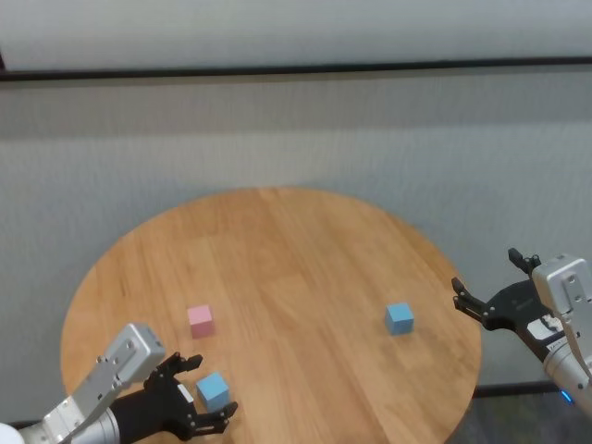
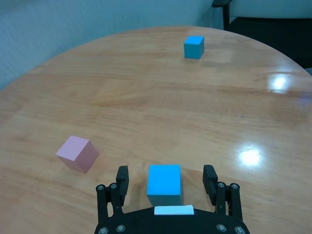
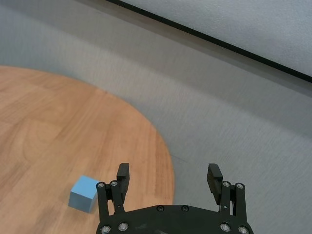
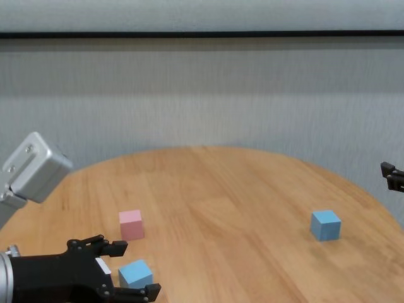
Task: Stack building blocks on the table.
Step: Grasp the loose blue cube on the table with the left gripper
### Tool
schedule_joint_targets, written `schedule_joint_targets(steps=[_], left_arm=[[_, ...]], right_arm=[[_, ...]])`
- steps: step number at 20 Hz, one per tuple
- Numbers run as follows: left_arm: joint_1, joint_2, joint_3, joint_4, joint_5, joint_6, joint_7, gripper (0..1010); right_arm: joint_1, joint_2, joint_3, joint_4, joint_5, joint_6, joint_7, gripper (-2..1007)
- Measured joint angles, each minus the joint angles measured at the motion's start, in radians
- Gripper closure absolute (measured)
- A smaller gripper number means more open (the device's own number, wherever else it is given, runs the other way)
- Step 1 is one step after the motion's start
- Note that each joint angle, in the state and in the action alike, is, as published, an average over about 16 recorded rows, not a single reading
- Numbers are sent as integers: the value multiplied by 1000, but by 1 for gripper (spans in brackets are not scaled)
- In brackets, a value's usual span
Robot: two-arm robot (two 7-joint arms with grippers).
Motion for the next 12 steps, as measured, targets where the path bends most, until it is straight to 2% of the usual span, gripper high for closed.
schedule_joint_targets(steps=[12], left_arm=[[-6,-2,7,5,-4,5,-14,10]], right_arm=[[0,0,0,0,0,0,0,0]])
